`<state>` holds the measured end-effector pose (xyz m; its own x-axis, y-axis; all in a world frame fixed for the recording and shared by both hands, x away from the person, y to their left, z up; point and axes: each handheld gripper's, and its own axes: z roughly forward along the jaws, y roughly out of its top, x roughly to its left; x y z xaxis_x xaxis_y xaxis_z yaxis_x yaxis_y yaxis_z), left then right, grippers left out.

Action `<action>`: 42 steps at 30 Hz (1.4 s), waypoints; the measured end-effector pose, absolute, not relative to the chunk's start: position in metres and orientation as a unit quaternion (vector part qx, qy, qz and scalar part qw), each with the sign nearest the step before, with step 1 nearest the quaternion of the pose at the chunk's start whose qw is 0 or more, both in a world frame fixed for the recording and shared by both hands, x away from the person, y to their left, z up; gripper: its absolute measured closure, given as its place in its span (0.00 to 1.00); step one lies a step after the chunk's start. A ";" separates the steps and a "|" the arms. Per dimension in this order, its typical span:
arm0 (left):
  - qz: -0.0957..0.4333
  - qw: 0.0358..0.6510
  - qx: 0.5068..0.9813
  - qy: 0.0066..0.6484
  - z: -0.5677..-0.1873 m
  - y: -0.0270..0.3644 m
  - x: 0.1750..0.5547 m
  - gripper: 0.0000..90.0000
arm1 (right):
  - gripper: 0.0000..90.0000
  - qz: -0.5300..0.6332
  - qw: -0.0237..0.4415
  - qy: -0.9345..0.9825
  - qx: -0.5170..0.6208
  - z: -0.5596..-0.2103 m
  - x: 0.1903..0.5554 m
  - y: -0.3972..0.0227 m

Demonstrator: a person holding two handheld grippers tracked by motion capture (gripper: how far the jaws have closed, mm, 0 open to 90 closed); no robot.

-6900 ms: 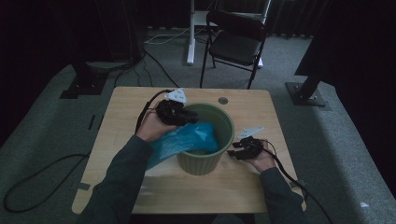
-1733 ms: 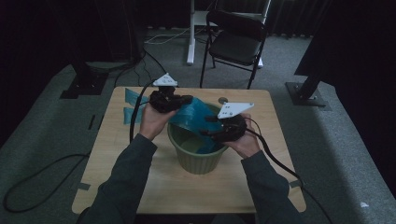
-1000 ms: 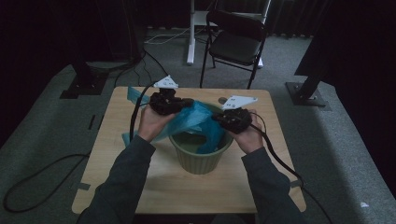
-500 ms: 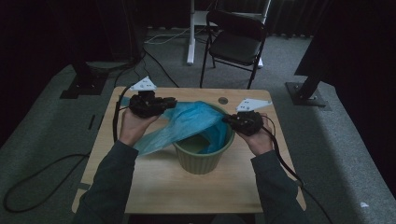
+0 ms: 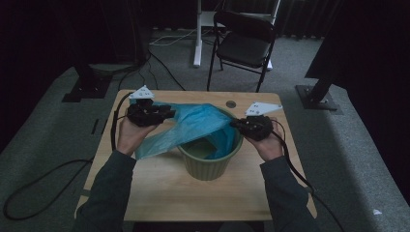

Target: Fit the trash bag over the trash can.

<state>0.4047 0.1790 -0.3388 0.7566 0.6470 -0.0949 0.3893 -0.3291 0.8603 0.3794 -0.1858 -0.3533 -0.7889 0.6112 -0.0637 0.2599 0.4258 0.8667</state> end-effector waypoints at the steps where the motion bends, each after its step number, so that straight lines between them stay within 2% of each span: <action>1: 0.117 0.489 0.808 0.308 -0.341 0.177 0.405 0.64 | 0.99 0.465 0.189 0.824 0.263 -0.353 0.379 -0.186; 7: 0.098 0.499 0.817 0.271 -0.342 0.166 0.401 0.50 | 0.98 0.467 0.188 0.823 0.262 -0.354 0.379 -0.186; 12: 0.098 0.487 0.829 0.258 -0.343 0.151 0.401 0.50 | 0.98 0.468 0.187 0.824 0.260 -0.354 0.378 -0.185; 13: 0.104 0.482 0.830 0.262 -0.344 0.148 0.401 0.54 | 0.98 0.468 0.187 0.824 0.259 -0.354 0.378 -0.185; 14: 0.110 0.475 0.833 0.261 -0.344 0.145 0.400 0.68 | 0.98 0.468 0.188 0.824 0.258 -0.354 0.378 -0.185; 15: 0.116 0.470 0.836 0.260 -0.344 0.143 0.400 0.68 | 0.98 0.468 0.188 0.824 0.258 -0.354 0.378 -0.185; 16: 0.127 0.460 0.839 0.262 -0.344 0.141 0.400 0.74 | 0.98 0.468 0.189 0.824 0.258 -0.354 0.378 -0.185; 18: 0.142 0.447 0.843 0.262 -0.344 0.138 0.398 0.92 | 0.98 0.467 0.191 0.824 0.258 -0.354 0.378 -0.186; 20: 0.152 0.444 0.843 0.264 -0.343 0.139 0.397 0.98 | 0.98 0.464 0.197 0.824 0.260 -0.353 0.377 -0.190; 34: 0.176 0.454 0.824 0.290 -0.338 0.158 0.393 0.99 | 0.96 0.462 0.195 0.821 0.272 -0.356 0.375 -0.206; 37: 0.181 0.453 0.823 0.292 -0.337 0.158 0.393 0.99 | 0.83 0.464 0.192 0.822 0.268 -0.355 0.374 -0.207; 42: 0.187 0.451 0.821 0.297 -0.336 0.158 0.395 0.99 | 0.75 0.468 0.188 0.824 0.261 -0.354 0.373 -0.209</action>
<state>0.3947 0.1577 -0.3361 0.7536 0.6561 0.0395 0.3190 -0.4177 0.8507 0.3726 -0.2086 -0.3543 -0.7937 0.6048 -0.0652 0.2540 0.4270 0.8679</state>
